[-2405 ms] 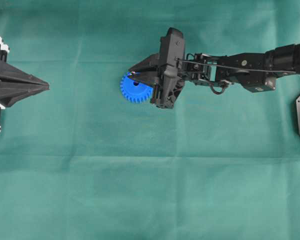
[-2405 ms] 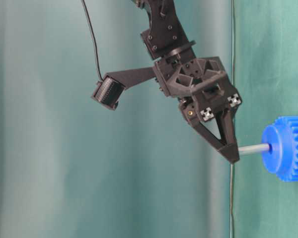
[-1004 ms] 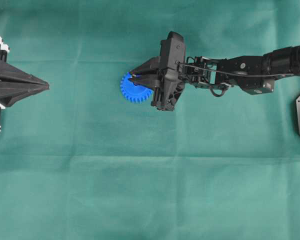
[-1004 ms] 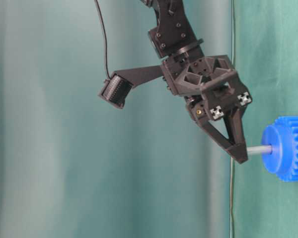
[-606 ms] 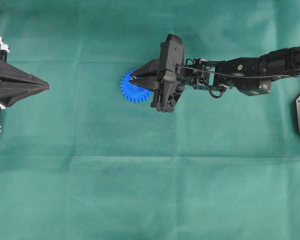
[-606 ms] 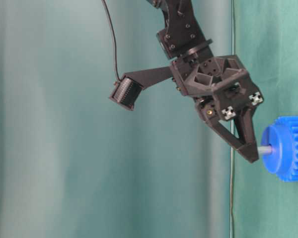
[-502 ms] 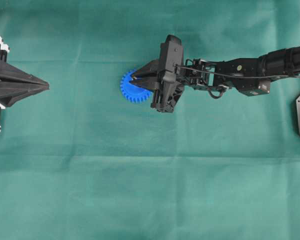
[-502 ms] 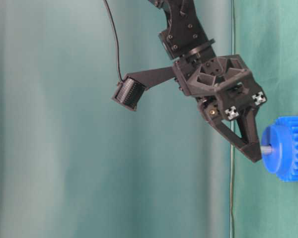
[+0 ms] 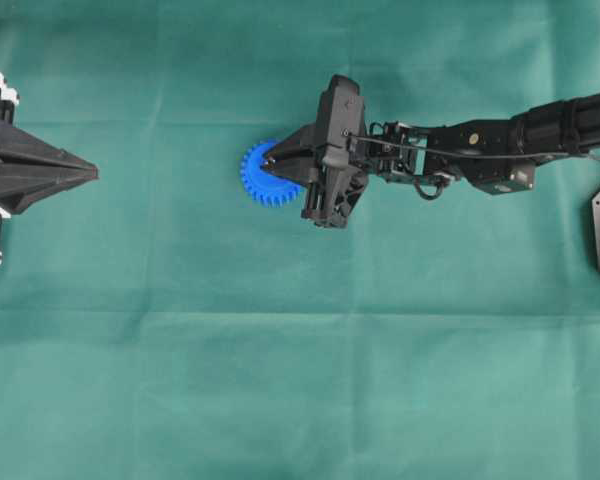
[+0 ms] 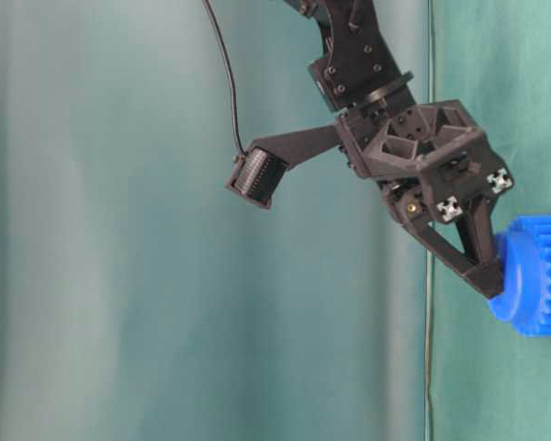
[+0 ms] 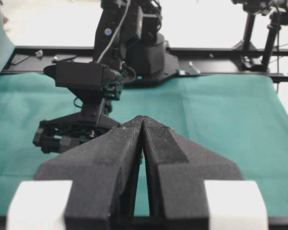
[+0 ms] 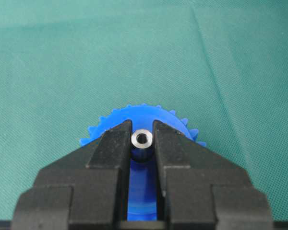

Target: Insert the shaft placed at a random location into the center hole of the medium gear at another random location.

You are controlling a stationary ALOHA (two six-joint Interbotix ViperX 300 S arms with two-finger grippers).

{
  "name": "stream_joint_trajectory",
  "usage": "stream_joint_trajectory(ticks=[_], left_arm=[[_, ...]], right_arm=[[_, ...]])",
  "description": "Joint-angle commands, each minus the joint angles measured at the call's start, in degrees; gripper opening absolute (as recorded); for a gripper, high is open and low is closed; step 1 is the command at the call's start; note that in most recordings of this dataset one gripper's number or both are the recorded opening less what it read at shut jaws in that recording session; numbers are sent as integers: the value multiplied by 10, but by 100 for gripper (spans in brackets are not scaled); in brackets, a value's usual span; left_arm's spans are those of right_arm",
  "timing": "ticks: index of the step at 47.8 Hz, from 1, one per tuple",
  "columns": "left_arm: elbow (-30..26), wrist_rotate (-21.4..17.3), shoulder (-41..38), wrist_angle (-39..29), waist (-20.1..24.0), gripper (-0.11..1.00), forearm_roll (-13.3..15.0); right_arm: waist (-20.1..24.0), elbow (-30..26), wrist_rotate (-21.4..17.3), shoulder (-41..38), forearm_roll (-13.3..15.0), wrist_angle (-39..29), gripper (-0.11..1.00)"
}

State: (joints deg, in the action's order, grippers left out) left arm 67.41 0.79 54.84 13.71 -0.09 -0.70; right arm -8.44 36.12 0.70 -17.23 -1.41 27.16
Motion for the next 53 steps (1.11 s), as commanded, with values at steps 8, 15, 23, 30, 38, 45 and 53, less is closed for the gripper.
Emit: stream_joint_trajectory(ticks=[8, 15, 23, 30, 38, 45, 53], left_arm=[[-5, 0, -4, 2, 0, 0, -1], [-4, -1, -4, 1, 0, 0, -2], [-5, -1, -4, 1, 0, 0, -1], [-4, -1, -4, 0, 0, 0, -2], [-5, -1, -4, 1, 0, 0, -2], [-5, -1, -4, 1, 0, 0, -1], [-5, 0, -4, 1, 0, 0, -2]], right_arm=[[2, -4, -5, 8, -3, 7, 14], [2, -4, -6, 7, -9, 7, 14], [2, -5, -6, 7, -17, 7, 15], [3, -5, -6, 8, -18, 7, 48], [11, -5, -5, 22, -18, 6, 88], [13, 0, -5, 57, -18, -1, 78], [13, 2, -3, 102, -18, -26, 79]])
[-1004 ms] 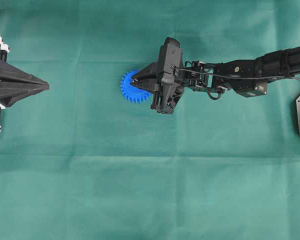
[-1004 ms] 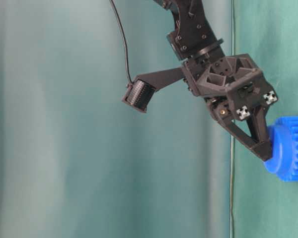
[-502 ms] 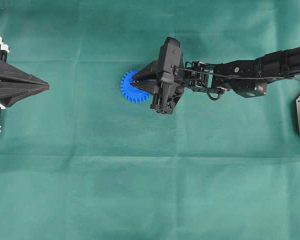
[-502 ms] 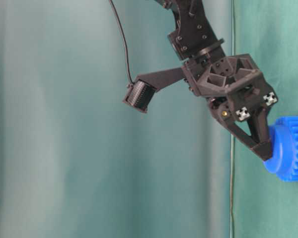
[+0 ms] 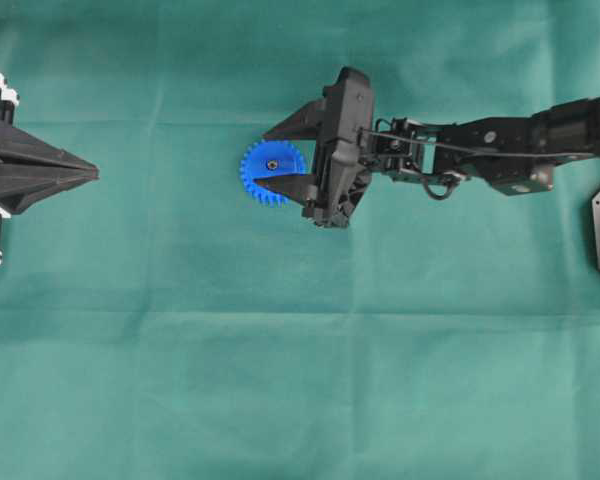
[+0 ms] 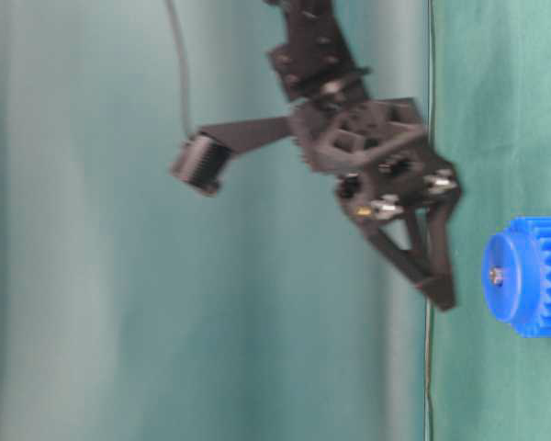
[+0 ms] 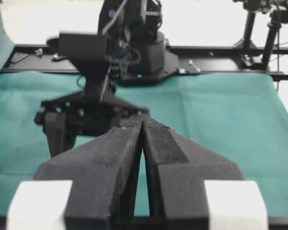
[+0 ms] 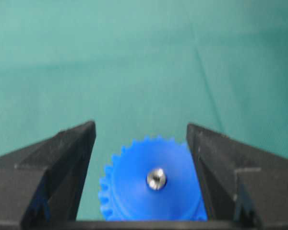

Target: Insert the shaft placed at a random location into the center hole of the medium gear at another random location.

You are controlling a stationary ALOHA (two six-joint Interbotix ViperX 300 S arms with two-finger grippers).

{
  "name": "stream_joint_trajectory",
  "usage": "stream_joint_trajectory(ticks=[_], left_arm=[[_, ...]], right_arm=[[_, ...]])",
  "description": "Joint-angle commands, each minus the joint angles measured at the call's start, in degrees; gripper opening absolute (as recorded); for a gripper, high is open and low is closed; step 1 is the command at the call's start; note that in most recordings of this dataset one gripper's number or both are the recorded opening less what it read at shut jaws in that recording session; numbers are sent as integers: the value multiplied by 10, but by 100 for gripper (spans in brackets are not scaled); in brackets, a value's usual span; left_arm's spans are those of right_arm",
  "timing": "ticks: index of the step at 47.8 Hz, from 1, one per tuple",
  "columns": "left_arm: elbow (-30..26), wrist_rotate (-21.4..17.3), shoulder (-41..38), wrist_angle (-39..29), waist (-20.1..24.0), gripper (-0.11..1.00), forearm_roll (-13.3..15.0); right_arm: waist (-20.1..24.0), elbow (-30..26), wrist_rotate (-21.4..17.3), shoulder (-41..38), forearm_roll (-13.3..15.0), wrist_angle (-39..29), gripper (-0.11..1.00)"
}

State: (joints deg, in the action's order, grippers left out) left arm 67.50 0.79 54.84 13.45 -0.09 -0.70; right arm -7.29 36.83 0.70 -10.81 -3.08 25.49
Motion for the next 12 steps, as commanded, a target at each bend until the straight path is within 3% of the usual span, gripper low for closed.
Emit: stream_joint_trajectory(ticks=[1, 12], left_arm=[[-6, 0, -4, 4, 0, 0, -1], [-6, 0, -4, 4, 0, 0, -2]], right_arm=[[1, -4, -3, 42, -1, -13, 79], [2, 2, -2, 81, 0, -29, 79]])
